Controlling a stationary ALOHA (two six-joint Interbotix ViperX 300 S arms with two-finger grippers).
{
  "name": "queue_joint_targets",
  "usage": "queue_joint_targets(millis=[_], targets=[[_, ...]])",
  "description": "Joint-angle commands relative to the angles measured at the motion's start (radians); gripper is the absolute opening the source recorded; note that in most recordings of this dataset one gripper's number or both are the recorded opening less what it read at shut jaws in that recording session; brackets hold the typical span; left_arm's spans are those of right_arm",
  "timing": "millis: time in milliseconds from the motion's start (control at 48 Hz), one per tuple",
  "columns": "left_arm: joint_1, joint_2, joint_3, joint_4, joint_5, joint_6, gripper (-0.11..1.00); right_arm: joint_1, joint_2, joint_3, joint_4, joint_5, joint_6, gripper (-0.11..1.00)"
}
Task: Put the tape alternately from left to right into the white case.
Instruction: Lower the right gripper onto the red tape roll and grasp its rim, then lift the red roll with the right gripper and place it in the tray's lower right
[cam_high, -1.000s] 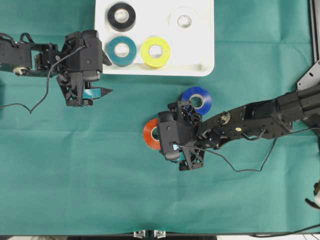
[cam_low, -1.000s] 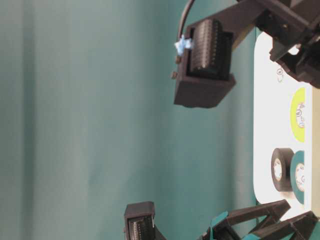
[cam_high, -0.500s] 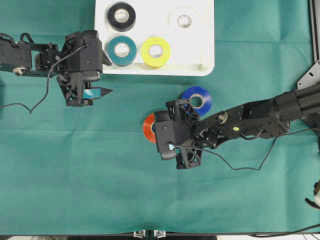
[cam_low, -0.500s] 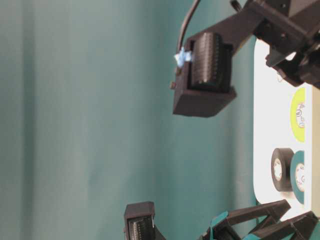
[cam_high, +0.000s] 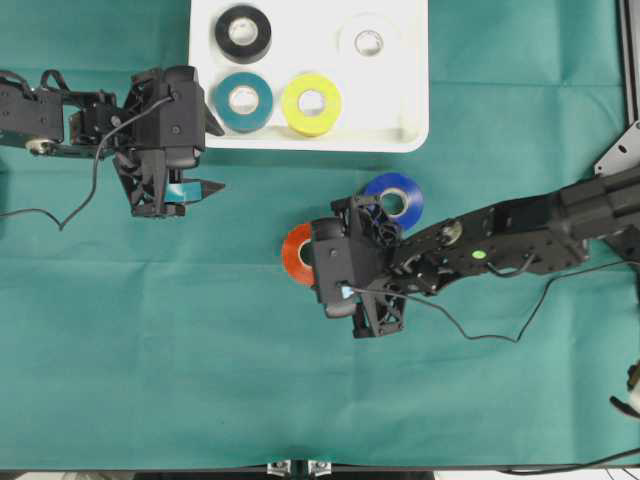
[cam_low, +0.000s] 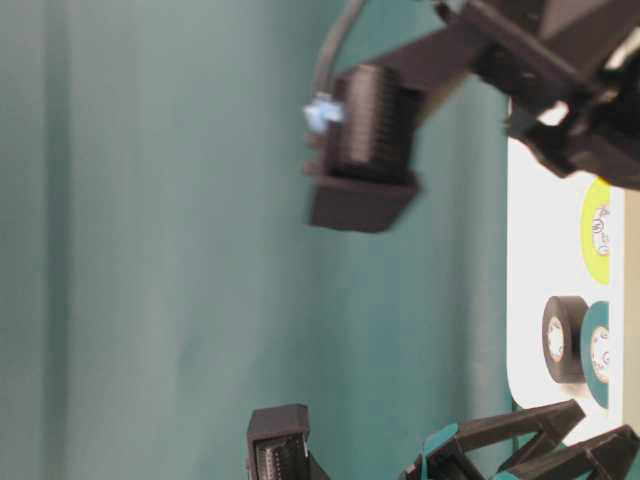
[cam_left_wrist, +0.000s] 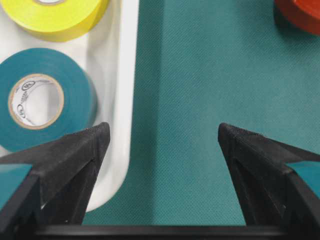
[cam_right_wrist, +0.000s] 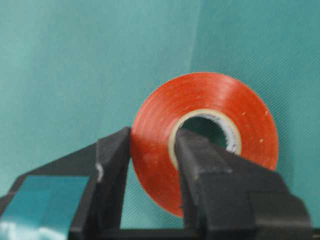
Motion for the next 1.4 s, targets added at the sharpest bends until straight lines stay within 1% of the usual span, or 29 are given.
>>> queue_joint_targets(millis=[0, 208, 458, 583, 729, 792, 812, 854, 916, 979, 1208, 1375], targets=[[-0.009, -0.021, -0.015, -0.002, -0.006, -0.002, 0.65, 0.000, -0.063, -0.003, -0.003, -0.006, 0.000, 0.26], [-0.015, -0.026, -0.014, -0.002, -0.006, -0.002, 0.65, 0.000, -0.126, 0.011, -0.003, 0.015, -0.002, 0.26], [-0.023, -0.043, -0.009, -0.002, -0.006, -0.003, 0.65, -0.005, -0.190, 0.014, -0.011, 0.153, -0.003, 0.26], [-0.023, -0.040, -0.009, -0.002, -0.006, -0.002, 0.65, -0.031, -0.192, 0.009, -0.032, 0.196, -0.005, 0.26], [-0.025, -0.035, -0.011, -0.002, -0.008, -0.003, 0.65, -0.094, -0.192, 0.006, -0.097, 0.207, -0.006, 0.26], [-0.025, -0.035, -0.009, -0.002, -0.006, -0.003, 0.65, -0.124, -0.192, 0.005, -0.138, 0.202, -0.006, 0.26], [-0.025, -0.035, -0.009, -0.002, -0.008, -0.003, 0.65, -0.141, -0.192, 0.003, -0.161, 0.199, -0.006, 0.26], [-0.026, -0.035, -0.008, -0.003, -0.008, -0.003, 0.65, -0.163, -0.190, 0.002, -0.190, 0.192, -0.006, 0.26], [-0.029, -0.035, -0.008, -0.002, -0.008, -0.003, 0.65, -0.199, -0.192, 0.002, -0.221, 0.178, -0.005, 0.26], [-0.032, -0.034, -0.008, -0.002, -0.008, -0.003, 0.65, -0.238, -0.190, 0.003, -0.241, 0.161, -0.005, 0.26], [-0.040, -0.032, -0.008, -0.002, -0.008, -0.003, 0.65, -0.385, -0.179, 0.023, -0.245, 0.091, -0.005, 0.26], [-0.041, -0.032, -0.006, -0.003, -0.008, -0.003, 0.65, -0.459, -0.179, 0.049, -0.245, 0.067, -0.005, 0.26]])
